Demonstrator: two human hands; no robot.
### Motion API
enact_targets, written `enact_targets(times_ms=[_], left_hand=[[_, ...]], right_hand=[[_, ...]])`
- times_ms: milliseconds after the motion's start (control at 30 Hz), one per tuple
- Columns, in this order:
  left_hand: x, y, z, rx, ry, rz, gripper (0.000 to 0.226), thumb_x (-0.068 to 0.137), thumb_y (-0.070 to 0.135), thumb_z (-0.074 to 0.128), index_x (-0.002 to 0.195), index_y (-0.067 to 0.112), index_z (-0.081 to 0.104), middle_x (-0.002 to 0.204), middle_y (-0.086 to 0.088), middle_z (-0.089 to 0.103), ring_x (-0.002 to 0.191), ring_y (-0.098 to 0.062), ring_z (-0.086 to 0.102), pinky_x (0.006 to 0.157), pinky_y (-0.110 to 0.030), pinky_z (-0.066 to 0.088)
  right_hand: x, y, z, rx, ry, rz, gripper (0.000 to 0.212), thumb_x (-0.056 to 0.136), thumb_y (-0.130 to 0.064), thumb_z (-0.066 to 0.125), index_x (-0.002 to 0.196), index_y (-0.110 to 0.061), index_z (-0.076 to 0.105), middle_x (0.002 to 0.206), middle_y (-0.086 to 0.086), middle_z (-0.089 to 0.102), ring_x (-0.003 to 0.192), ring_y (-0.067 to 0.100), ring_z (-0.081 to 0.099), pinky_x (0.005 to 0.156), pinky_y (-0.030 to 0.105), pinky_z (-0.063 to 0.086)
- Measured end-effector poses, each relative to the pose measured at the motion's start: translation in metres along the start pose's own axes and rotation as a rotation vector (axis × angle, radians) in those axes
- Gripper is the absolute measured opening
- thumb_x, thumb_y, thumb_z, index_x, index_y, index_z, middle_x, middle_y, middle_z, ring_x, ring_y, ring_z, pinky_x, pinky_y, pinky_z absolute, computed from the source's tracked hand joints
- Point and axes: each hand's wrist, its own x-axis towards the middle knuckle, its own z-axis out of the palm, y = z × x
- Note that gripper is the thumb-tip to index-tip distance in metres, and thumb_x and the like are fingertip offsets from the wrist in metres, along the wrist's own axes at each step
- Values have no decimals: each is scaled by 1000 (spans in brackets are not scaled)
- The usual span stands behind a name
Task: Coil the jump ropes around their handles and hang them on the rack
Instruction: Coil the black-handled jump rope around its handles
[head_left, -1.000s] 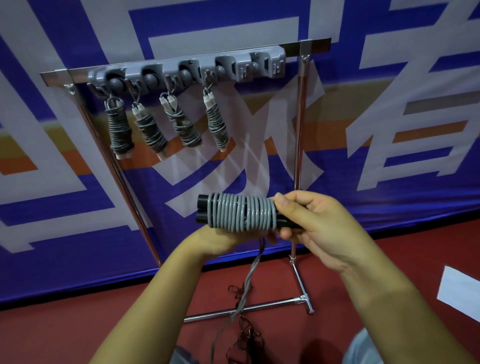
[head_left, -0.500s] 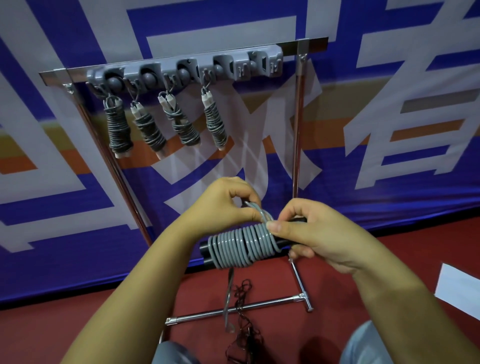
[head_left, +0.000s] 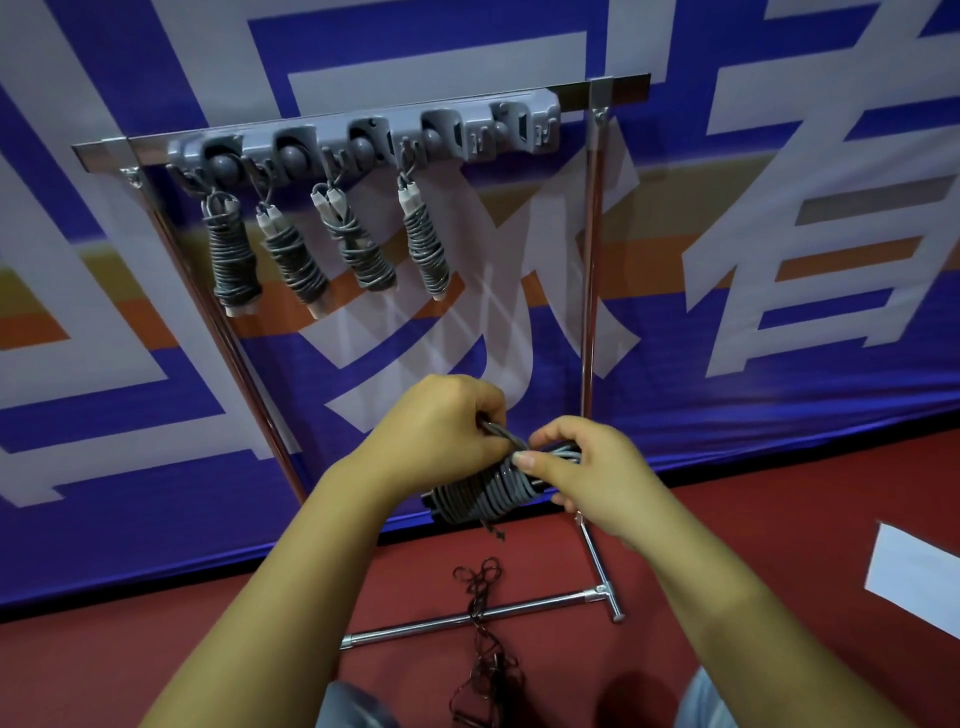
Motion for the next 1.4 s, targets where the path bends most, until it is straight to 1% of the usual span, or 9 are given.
enact_targets(times_ms=[100,300,433,600,800,967,1067,1233,1400], left_hand=[[-3,2,-15,-105,-102,-55,14,79,30,73,73,19,67,65,7,62,63,-6,58,53,-16,42],[-7,14,-27,-409,-225,-97,10,81,24,73,84,15,68,66,-1,66,59,-13,62,55,-24,49],[-22,12,-6,-903,-195,-179,27,88,33,63,74,13,52,51,1,45,44,-10,38,45,-19,33],[-36,15,25,-1565,-72,-279,8,86,15,49,79,11,46,40,1,35,31,-7,23,38,-18,23],[-39,16,27,-1335,-112,-278,15,84,17,51,95,8,52,64,-10,64,43,-16,50,50,-23,42],[-33,15,24,-1277,-96,-324,29,84,27,60,99,3,66,65,-9,64,48,-12,43,54,-20,39],[-25,15,27,-1389,-89,-392,42,87,36,43,103,5,67,64,-8,61,53,-12,43,59,-21,42],[-8,-4,23,-1537,-122,-347,26,90,21,52,104,8,69,74,-3,63,64,-10,52,72,-27,42],[1,-11,17,-1313,-180,-355,16,88,0,58,97,10,68,82,-1,70,74,-9,61,75,-21,49]], right_hand=[[-2,1,0,-9,86,-44,16,78,-30,77,88,-22,68,57,-7,63,44,7,61,44,16,41],[-3,6,1,-65,258,-157,29,69,-26,83,96,-20,76,88,-6,70,81,6,66,67,14,50],[-5,3,-9,-14,319,-218,29,67,-21,84,95,-20,76,87,-9,70,80,-1,64,70,6,45],[-9,0,-10,76,382,-303,25,68,-21,83,93,-21,76,80,-8,68,76,2,63,68,10,46],[-7,-1,-8,286,416,-273,18,71,-20,80,84,-30,73,82,-5,71,78,3,66,70,14,49],[2,-7,-9,408,451,-248,18,72,-21,79,80,-35,71,77,-12,73,77,1,68,70,16,50],[18,-18,-16,392,474,-270,18,74,-23,79,81,-37,71,79,-10,73,80,2,68,74,18,51],[38,-38,-20,283,508,-379,19,75,-18,79,83,-33,70,88,-8,70,81,0,66,72,13,49],[39,-44,-19,255,514,-394,16,75,-15,79,88,-22,73,87,-8,68,77,-6,63,69,8,46]])
